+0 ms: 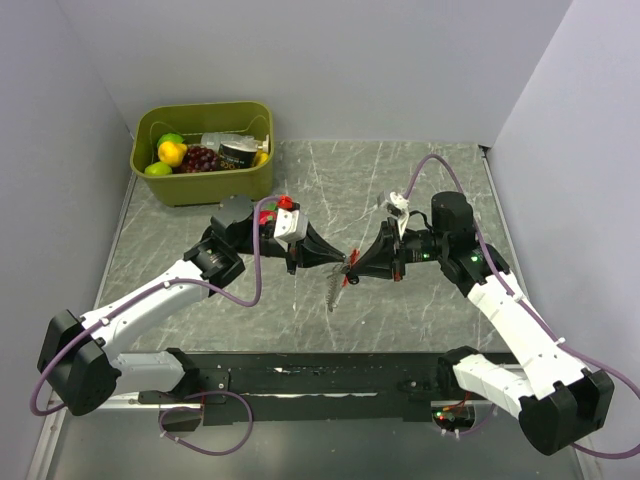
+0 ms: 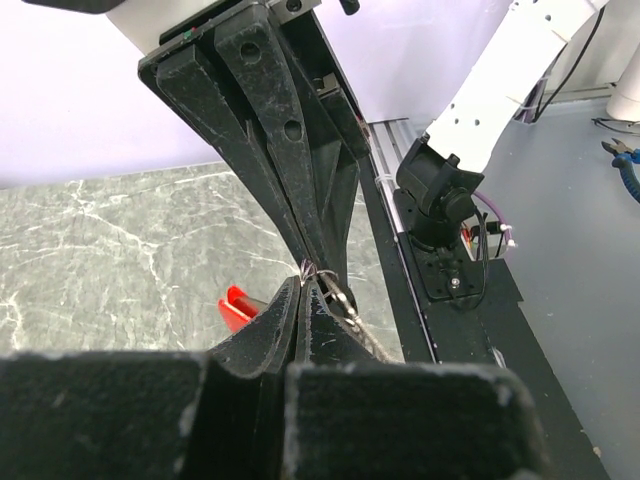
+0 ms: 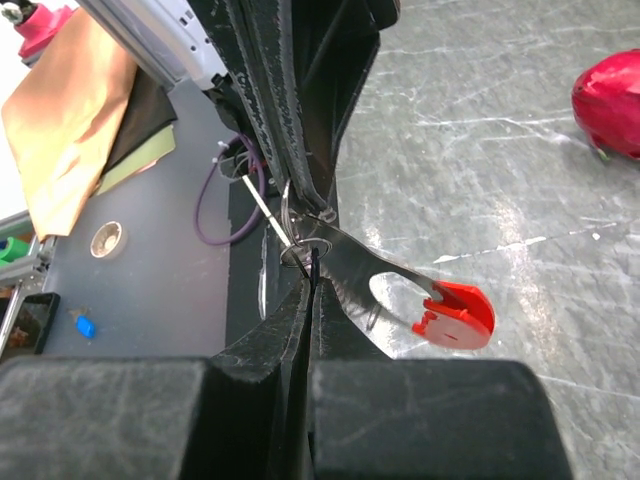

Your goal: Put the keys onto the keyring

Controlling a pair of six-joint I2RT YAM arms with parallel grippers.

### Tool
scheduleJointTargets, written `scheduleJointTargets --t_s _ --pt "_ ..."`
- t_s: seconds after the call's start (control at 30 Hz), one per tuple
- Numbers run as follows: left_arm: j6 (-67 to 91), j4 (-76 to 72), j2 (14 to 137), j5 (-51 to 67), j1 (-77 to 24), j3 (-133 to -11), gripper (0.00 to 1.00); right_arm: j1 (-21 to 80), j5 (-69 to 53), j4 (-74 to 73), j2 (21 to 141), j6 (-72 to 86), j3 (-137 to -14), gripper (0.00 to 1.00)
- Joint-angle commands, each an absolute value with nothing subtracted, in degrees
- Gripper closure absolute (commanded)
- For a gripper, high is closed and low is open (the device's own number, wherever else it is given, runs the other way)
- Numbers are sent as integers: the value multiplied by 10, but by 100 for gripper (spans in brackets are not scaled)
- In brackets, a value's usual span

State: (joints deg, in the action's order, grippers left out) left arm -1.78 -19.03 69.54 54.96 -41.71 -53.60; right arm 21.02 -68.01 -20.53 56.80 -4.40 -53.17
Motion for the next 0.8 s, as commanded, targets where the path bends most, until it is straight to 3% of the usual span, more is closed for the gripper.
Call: scheduleJointTargets --t_s 0.0,0.27,0.33,0.37,0.47,0.57,0.77 --pt "-8 -262 664 540 -419 -538 99 214 -651 -240 571 -74 -528 100" --pt "-4 -269 659 536 -417 -532 99 214 -629 -243 558 -75 -529 97" --pt "-6 -266 658 534 -418 -532 99 214 -625 -241 555 -72 -531 85" --pt "-8 -263 657 534 -417 -531 99 214 -624 -231 548 -62 -533 71" --pt "-11 -258 657 532 -417 -532 99 213 -612 -191 524 -29 -532 44" --pt "-12 -256 657 531 -417 -531 99 214 -597 -157 497 -2 -527 31" --pt "-11 -256 655 533 -418 -529 99 213 -591 -76 474 73 -527 23"
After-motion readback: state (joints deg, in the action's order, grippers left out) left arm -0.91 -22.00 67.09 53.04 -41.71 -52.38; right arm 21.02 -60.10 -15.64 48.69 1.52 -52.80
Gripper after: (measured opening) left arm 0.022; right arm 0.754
